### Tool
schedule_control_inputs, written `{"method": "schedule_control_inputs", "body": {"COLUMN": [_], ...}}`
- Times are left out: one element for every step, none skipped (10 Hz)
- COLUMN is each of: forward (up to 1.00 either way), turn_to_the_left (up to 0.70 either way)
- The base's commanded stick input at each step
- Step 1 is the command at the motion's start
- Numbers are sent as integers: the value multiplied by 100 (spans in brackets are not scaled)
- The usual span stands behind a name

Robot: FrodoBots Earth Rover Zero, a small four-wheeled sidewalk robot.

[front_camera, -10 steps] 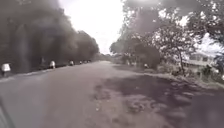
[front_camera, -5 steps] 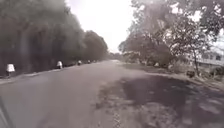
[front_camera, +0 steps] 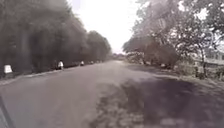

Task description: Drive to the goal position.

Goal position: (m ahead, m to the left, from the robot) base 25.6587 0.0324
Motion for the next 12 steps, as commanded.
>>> {"method": "schedule_control_inputs", "body": {"forward": [70, 70, 70, 70, 70, 70, 70, 70, 70, 70, 70, 70], "turn_to_the_left": [0, 0, 0, 0, 0, 0, 0, 0, 0, 0, 0, 0]}}
